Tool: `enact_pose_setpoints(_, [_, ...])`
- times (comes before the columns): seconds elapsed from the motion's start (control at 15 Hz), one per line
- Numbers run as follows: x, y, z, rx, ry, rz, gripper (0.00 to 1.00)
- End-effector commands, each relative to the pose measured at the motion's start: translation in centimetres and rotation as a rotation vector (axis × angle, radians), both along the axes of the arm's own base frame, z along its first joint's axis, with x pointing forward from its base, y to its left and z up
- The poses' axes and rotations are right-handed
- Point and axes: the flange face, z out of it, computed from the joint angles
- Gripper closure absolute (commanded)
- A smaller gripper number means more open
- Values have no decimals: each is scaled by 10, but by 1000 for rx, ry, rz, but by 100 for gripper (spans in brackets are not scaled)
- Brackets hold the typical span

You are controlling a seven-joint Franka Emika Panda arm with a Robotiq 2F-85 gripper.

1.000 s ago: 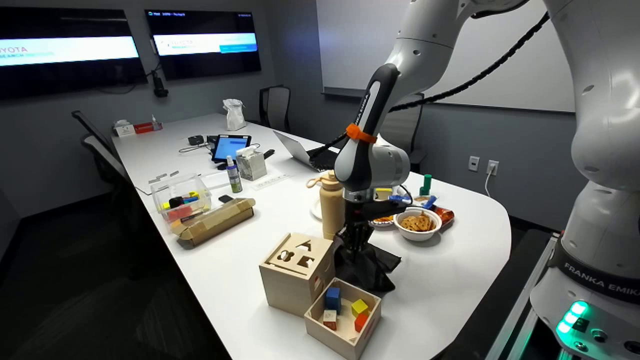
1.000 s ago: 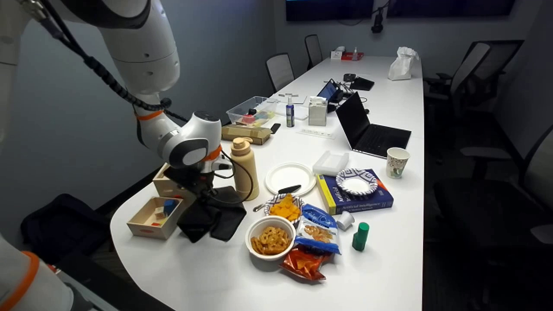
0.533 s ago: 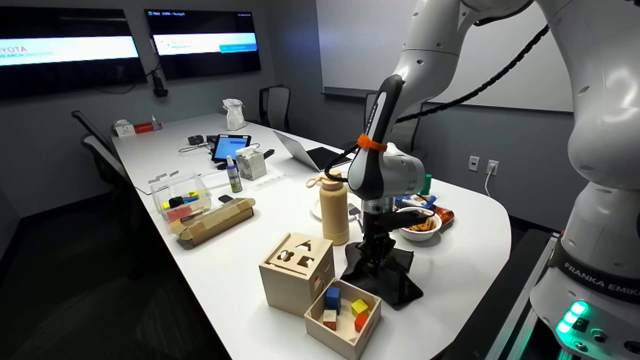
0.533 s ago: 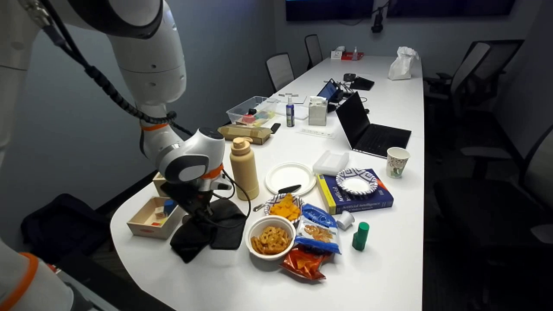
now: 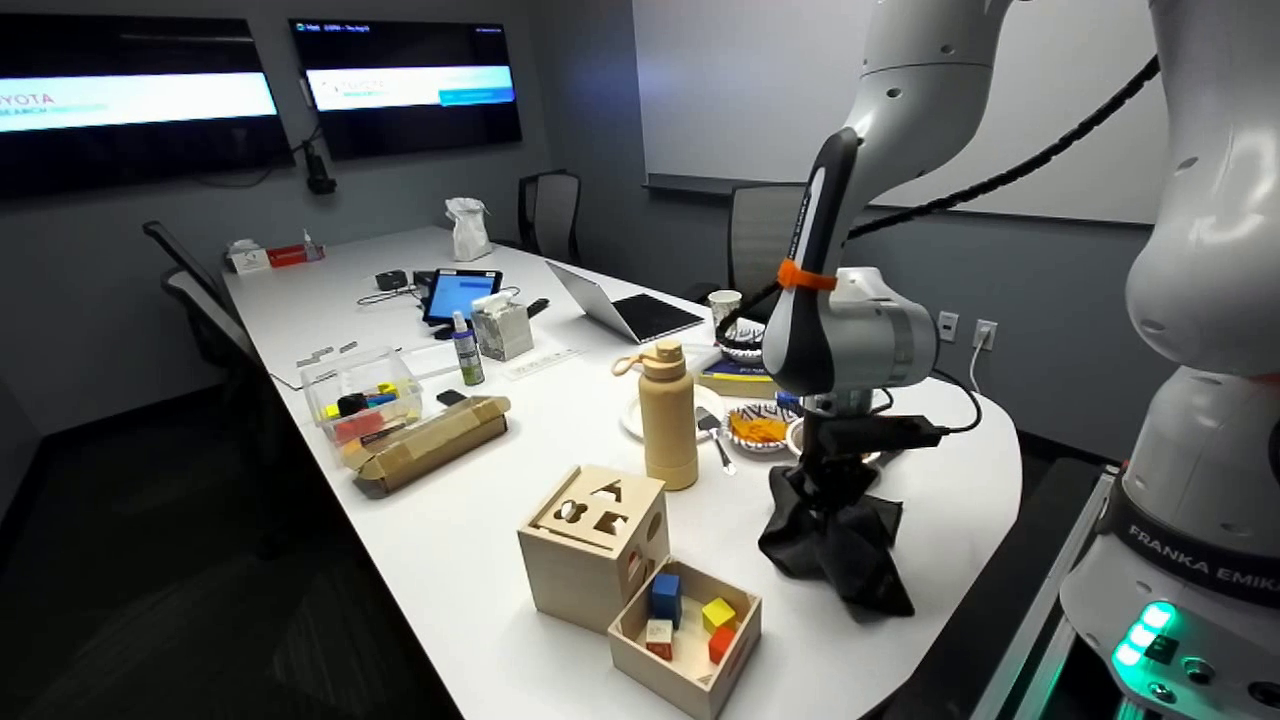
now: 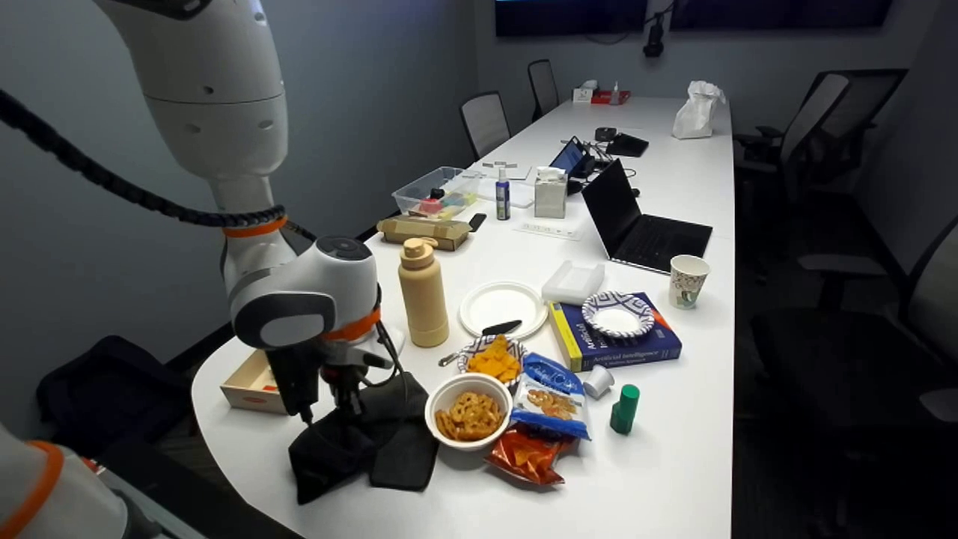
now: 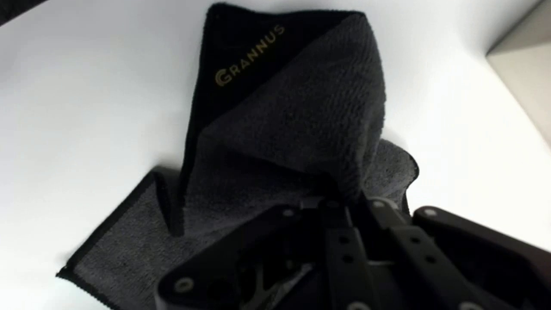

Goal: Use the grey cloth to wipe the table

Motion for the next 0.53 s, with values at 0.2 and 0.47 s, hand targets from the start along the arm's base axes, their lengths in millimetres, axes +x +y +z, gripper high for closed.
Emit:
enact_pose_setpoints(0.2, [22, -66, 22, -231, -113, -219, 99])
enact_pose_setpoints(0.47, [7, -102, 22, -325, -45, -334, 99])
